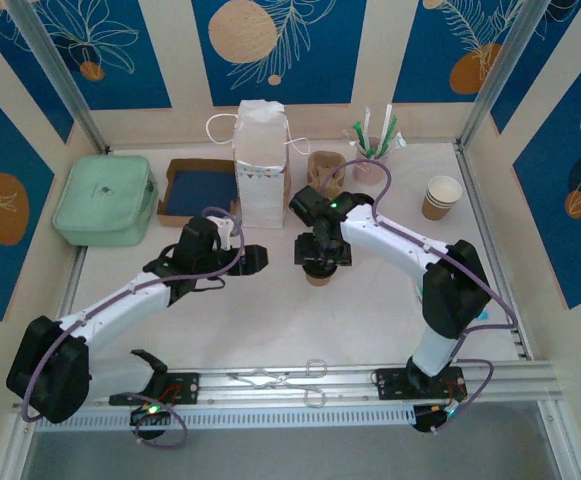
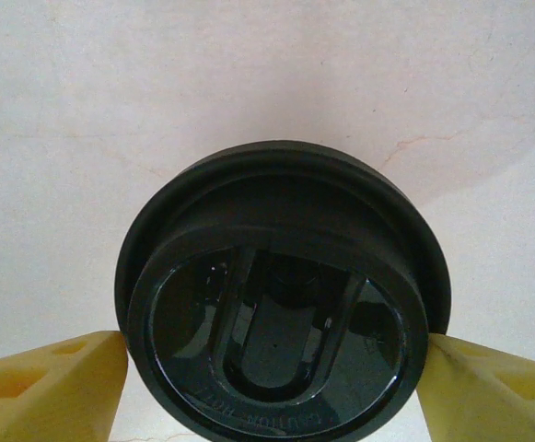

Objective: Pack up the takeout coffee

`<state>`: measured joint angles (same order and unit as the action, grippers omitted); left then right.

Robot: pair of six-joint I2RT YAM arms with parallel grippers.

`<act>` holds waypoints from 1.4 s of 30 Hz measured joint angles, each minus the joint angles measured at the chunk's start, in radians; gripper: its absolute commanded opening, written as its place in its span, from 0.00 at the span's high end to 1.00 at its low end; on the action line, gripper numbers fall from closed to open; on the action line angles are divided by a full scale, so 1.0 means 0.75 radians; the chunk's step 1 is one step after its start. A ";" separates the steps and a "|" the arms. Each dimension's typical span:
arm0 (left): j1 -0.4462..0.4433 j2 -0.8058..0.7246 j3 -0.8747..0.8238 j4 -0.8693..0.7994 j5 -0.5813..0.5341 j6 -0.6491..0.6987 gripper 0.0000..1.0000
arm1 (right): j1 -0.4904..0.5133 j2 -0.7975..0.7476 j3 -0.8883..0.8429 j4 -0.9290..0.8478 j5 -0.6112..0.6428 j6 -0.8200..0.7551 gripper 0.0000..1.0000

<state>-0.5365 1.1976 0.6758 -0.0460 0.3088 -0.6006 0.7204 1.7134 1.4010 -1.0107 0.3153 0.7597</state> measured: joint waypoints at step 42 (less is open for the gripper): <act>0.006 -0.049 -0.060 0.009 -0.010 0.001 0.17 | -0.068 -0.030 -0.068 0.066 0.033 -0.002 0.32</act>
<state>-0.5320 1.1610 0.6308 -0.0391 0.3012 -0.6003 0.6693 1.6913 1.3502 -0.9615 0.3397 0.7582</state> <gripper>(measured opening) 0.833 0.689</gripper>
